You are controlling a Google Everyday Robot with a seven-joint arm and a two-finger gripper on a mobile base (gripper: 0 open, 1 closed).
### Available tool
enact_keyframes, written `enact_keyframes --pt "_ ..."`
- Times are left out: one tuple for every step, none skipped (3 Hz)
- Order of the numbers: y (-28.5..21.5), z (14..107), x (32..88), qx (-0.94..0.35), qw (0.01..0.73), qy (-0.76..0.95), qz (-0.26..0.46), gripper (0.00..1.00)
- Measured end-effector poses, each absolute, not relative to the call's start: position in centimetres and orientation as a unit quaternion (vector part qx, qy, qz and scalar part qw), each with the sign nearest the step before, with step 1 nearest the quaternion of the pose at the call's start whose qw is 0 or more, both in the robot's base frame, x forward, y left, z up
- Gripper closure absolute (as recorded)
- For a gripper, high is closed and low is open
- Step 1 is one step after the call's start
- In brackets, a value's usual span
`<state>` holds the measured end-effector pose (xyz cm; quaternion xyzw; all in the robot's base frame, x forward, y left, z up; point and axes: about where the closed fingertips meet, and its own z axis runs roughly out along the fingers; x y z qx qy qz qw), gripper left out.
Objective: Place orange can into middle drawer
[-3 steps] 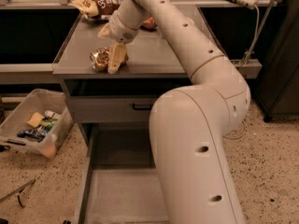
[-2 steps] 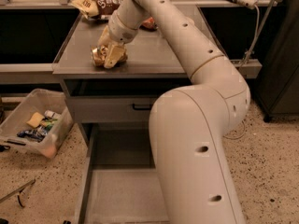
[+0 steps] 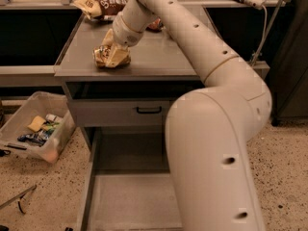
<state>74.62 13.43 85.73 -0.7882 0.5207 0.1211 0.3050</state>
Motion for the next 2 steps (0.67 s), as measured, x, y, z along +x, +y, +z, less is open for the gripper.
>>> enact_keyframes --pt "10.6 92.2 71.9 -0.766 0.382 0.51 0.082 1.0" --pt "9.6 97.4 67.2 -0.739 0.455 0.491 0.07 1.0"
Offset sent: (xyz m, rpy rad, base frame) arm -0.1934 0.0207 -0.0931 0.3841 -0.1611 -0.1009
